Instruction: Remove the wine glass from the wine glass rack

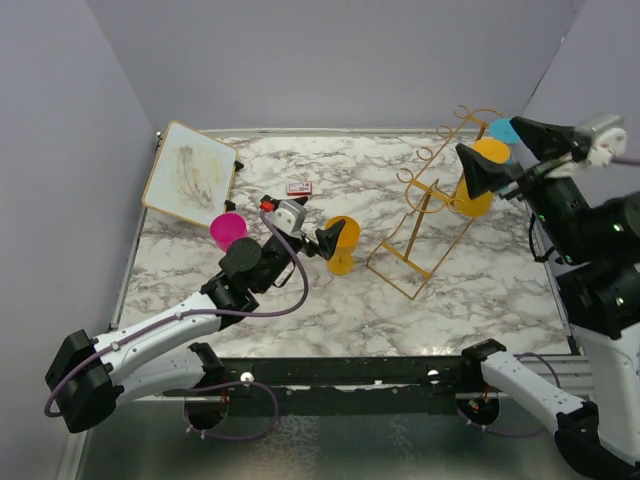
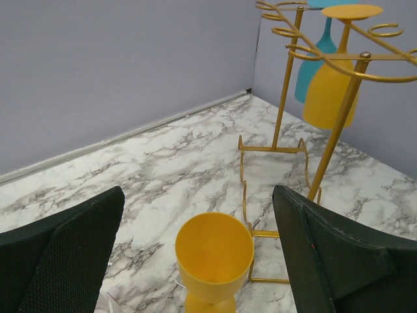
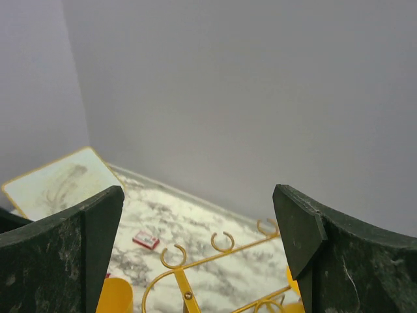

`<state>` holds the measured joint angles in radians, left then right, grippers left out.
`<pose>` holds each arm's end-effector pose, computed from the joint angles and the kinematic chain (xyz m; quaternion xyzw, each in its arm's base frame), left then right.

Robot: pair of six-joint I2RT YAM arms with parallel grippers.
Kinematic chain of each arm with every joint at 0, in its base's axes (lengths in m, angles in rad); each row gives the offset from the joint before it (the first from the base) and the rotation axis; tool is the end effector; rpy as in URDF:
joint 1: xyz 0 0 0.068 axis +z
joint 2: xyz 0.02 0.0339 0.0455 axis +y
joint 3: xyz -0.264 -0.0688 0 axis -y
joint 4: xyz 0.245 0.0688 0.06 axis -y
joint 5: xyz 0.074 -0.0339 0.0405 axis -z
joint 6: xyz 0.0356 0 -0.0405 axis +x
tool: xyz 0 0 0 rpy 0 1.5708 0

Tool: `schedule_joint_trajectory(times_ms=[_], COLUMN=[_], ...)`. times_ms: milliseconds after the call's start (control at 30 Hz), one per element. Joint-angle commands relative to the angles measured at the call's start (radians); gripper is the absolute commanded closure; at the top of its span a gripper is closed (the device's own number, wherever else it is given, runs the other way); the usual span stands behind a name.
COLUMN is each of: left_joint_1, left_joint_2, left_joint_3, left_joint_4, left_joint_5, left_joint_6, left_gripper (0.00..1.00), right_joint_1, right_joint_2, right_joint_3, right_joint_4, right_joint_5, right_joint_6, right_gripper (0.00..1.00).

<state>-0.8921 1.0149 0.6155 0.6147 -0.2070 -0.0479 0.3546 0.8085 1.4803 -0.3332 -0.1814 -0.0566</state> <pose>0.1539 -0.1792 0.3210 0.1821 0.6019 -0.2931 0.7201 0.0868 0.0390 0.5401 -0.1899 0.5483 0.1724 0.7960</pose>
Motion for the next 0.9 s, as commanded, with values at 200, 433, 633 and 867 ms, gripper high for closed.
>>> schedule_joint_trajectory(times_ms=[200, 433, 633, 867], left_joint_1=[0.001, 0.001, 0.001, 0.001], left_joint_2=[-0.137, -0.15, -0.158, -0.157], left_joint_3=[0.087, 0.135, 0.177, 0.238], left_joint_4=[-0.228, -0.311, -0.357, -0.431], left_joint_5=[0.008, 0.027, 0.054, 0.132], left_joint_6=[-0.076, -0.103, -0.113, -0.118], left_gripper=[0.01, 0.01, 0.01, 0.01], right_joint_1=[0.006, -0.16, -0.536, -0.789], right_joint_2=[0.281, 0.395, 0.376, 0.228], right_joint_3=[0.063, 0.157, 0.093, -0.153], right_joint_4=[-0.127, -0.137, -0.112, -0.039], right_joint_5=[0.403, 0.293, -0.062, -0.227], right_joint_6=[0.222, 0.363, 0.541, 0.763], right_gripper=[0.0, 0.0, 0.0, 0.04])
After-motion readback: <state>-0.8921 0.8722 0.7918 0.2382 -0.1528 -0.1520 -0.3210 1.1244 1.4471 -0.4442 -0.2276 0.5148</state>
